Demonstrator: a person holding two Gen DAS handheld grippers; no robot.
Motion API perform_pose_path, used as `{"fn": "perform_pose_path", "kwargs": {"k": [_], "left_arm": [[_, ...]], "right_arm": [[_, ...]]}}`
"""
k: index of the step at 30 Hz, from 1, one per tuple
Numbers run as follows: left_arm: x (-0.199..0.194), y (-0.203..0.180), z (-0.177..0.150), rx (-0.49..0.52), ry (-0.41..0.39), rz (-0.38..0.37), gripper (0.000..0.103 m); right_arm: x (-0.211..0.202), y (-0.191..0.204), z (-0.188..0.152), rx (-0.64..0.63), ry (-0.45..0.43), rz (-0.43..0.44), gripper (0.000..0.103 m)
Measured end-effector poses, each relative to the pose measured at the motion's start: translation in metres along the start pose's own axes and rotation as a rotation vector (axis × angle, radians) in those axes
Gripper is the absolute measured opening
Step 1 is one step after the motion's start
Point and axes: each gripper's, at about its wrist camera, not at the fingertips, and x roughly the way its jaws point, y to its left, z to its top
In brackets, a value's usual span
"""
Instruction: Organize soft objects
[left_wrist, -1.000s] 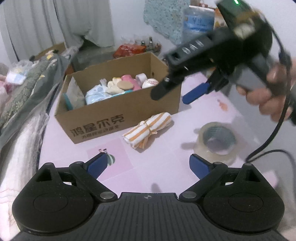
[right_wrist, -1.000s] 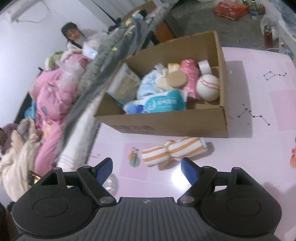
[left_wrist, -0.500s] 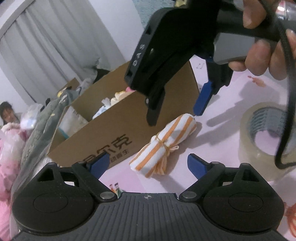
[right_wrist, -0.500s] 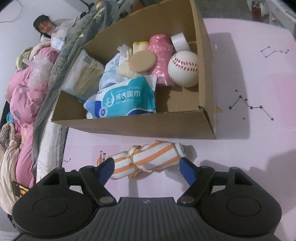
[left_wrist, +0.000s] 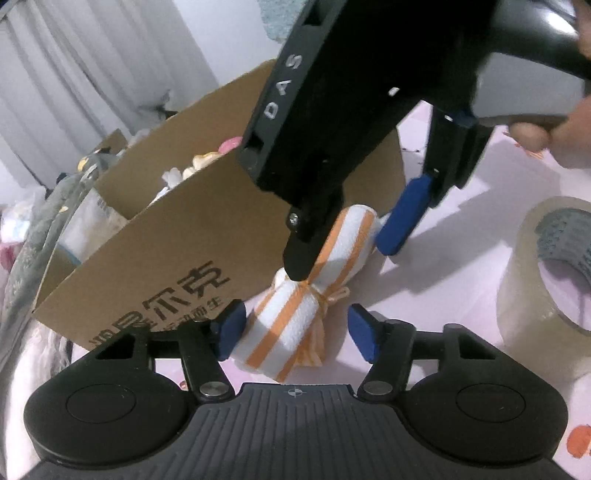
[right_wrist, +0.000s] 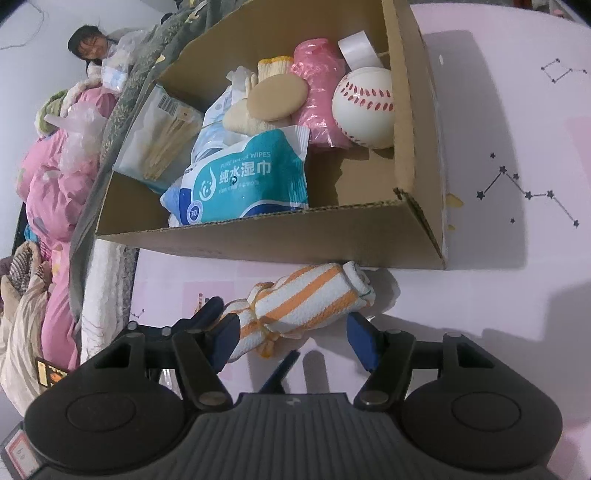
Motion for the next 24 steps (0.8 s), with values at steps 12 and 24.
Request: {"fn": "perform_pose_path", "kwargs": {"k": [12,24], "left_arm": [[-0.007,0.014,0.005,-0.082,0.028,-0.057,0.038],[-0.01,0.007,0.005,-0.021,-0.036,-0.038,0.057]], "right_arm": [[0.001,-0.003,-0.006,0.078,0.002,0.013,0.044],[0.002,-0.013,-0.003,0.176,-0.002,0.045,0.05]]}}
